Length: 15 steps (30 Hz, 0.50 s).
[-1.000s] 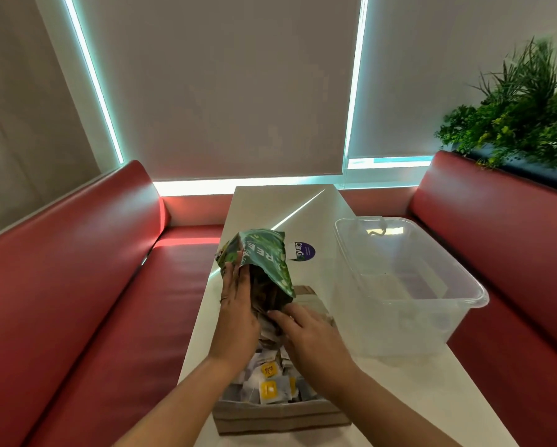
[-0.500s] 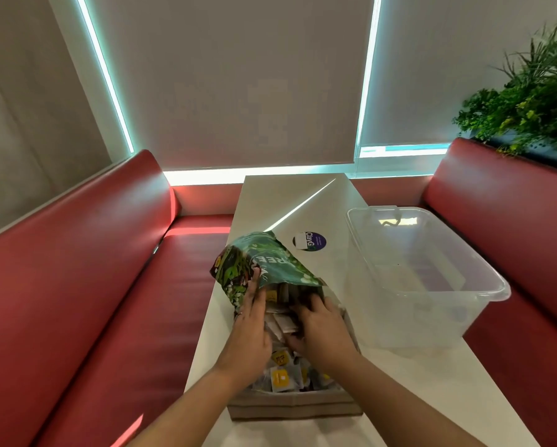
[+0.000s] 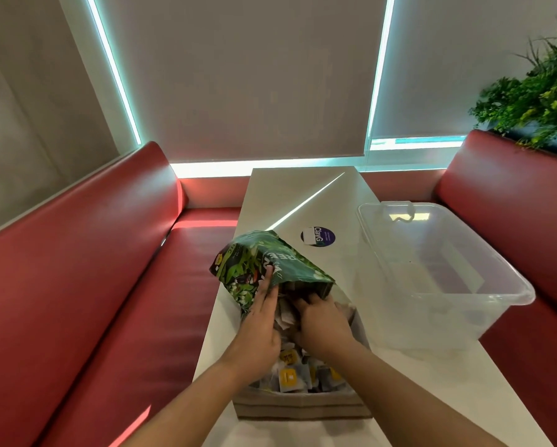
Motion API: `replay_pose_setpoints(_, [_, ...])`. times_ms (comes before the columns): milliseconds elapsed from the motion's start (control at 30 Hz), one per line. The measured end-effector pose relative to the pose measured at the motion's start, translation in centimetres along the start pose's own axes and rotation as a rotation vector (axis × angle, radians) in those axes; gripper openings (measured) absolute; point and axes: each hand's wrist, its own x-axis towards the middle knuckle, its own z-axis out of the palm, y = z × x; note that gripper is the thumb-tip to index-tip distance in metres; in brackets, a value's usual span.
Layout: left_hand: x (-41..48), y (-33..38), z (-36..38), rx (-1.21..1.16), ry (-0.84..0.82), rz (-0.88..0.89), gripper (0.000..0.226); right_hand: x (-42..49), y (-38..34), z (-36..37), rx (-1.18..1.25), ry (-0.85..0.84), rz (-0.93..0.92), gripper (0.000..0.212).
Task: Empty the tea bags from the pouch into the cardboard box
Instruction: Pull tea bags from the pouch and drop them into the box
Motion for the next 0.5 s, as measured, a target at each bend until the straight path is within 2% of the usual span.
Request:
replay_pose_setpoints(167, [-0.4,-0.6,0.2,-0.011,-0.036,-0.001,0.092,0.2,-0.3,0.6,-0.019,-0.026,0.06,0.061])
replay_pose_setpoints(500, [-0.7,-0.2,0.1,-0.048,0.016,0.001,0.094,-0.2,0.0,1.2,0.095,0.126,0.072,0.036])
